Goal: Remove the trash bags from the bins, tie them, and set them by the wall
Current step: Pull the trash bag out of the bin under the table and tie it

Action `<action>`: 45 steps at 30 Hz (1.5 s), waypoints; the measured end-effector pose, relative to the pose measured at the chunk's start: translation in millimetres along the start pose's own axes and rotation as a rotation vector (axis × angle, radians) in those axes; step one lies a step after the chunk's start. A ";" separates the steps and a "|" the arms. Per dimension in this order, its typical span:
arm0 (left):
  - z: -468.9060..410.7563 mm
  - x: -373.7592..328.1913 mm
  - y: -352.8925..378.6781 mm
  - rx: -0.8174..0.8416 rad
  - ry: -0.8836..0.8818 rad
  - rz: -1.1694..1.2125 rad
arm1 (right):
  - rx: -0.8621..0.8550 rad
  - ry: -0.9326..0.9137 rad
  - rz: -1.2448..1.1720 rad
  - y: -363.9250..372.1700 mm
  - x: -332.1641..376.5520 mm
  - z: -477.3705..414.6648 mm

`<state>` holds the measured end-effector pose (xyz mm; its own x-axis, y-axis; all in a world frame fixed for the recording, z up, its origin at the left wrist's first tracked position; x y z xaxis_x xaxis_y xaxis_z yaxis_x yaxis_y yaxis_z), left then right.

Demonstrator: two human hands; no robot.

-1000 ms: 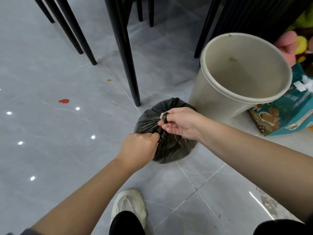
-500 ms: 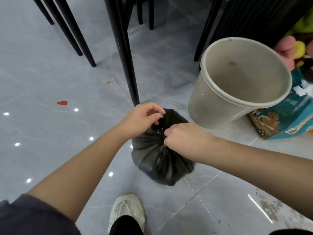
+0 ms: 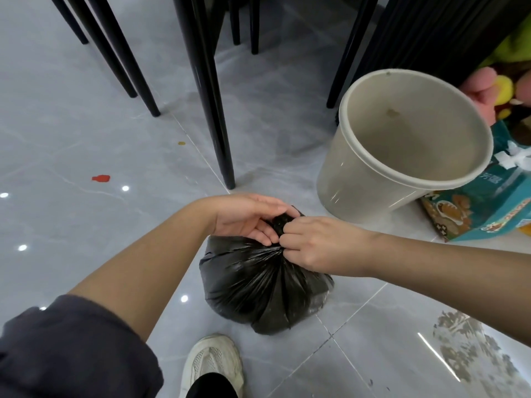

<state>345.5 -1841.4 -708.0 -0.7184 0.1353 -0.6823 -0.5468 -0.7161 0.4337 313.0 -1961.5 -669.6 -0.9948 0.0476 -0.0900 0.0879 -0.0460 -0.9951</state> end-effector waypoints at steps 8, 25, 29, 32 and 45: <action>3.8 15.4 -2.8 -0.183 0.021 -0.005 | -0.024 0.020 -0.073 12.4 -4.8 -0.7; 12.1 35.5 3.4 -0.667 0.278 -0.244 | -0.229 0.678 -1.491 39.1 -20.5 6.2; 22.5 30.2 8.2 -0.794 0.384 -0.153 | -0.500 0.888 -1.576 40.1 -23.3 16.7; 31.8 23.7 17.5 -0.964 0.431 -0.165 | -0.637 0.967 -1.503 38.8 -22.6 17.4; 32.2 31.8 18.6 -0.751 0.244 0.618 | -0.620 0.952 -0.989 18.2 -23.4 0.4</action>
<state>298.6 -1828.3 -702.7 -0.6309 -0.4902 -0.6014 0.3662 -0.8715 0.3262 337.8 -1963.8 -685.5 -0.2816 0.4293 0.8581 -0.3302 0.7963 -0.5068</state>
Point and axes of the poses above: each hand's wrist, its own z-axis away from the middle knuckle, its own y-axis out of the palm, x = y × z, the point moved 5 cm from there along -z, towards the middle knuckle, and after that the axes turned 7 degrees about x, right-handed, at the moved point
